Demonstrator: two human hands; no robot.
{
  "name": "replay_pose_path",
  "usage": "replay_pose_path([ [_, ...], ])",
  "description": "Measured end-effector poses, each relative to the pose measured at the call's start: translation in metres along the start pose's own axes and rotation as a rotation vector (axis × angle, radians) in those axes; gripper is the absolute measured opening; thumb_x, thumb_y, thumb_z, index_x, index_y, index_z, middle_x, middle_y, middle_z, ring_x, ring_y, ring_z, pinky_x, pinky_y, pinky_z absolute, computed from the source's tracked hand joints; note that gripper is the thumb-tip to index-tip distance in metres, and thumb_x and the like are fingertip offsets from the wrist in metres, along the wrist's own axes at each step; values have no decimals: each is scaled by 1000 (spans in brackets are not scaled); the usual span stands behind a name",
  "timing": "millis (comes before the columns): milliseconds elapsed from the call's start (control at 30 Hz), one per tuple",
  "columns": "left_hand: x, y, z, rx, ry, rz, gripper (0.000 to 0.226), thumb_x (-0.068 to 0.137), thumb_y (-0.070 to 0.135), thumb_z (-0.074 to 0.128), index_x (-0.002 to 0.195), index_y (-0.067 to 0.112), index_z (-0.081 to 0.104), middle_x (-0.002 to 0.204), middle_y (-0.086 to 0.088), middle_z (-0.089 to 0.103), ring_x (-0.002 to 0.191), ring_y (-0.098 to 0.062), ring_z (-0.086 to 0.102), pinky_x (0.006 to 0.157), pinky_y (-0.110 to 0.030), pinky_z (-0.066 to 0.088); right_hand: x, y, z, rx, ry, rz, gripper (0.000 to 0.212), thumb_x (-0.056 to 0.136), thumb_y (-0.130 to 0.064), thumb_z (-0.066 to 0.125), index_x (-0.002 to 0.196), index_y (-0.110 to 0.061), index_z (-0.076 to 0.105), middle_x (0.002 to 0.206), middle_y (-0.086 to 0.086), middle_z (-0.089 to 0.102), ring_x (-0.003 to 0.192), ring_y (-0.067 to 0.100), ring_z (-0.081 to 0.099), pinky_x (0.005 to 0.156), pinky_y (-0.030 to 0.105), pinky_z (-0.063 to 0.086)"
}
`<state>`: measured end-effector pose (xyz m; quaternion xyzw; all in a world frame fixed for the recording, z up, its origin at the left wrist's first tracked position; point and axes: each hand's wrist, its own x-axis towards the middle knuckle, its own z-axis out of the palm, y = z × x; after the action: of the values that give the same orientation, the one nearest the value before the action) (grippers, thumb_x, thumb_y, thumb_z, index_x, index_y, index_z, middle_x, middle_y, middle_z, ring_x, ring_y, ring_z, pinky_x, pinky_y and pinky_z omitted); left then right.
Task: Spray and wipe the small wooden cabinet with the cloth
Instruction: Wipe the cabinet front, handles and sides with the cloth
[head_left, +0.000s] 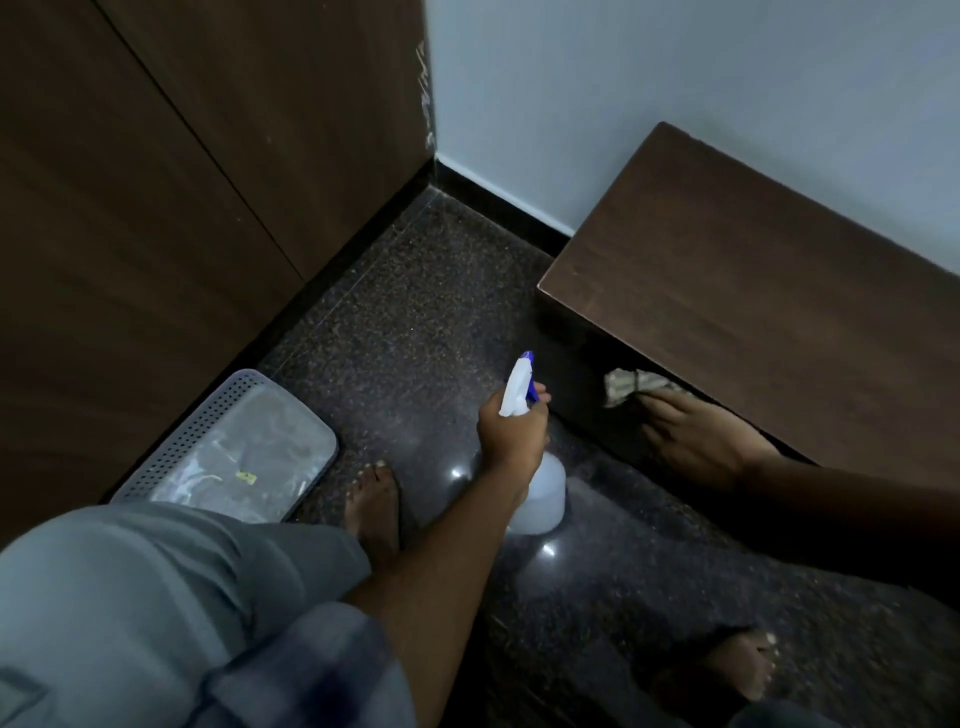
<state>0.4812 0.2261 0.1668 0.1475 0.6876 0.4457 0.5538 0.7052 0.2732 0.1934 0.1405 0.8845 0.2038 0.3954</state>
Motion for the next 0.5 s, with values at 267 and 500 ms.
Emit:
replay_pose_path([
  [267,-10,-10,-4,32,-2,8,49,86,1,62,127,27,71,98,4,77,73,-12,69,67,-27,57,103,19,-63,-21,81,180,50,106,-20,33,154,-3,34,160,22,31,153,39,17,125,52,3],
  [500,4,-7,-16,51,-25,28,39,86,-5,58,111,20,76,91,-1,75,64,-14,60,55,-24,50,46,32,-41,-30,160,96,45,98,-14,35,126,2,66,134,21,63,140,37,44,125,49,17],
])
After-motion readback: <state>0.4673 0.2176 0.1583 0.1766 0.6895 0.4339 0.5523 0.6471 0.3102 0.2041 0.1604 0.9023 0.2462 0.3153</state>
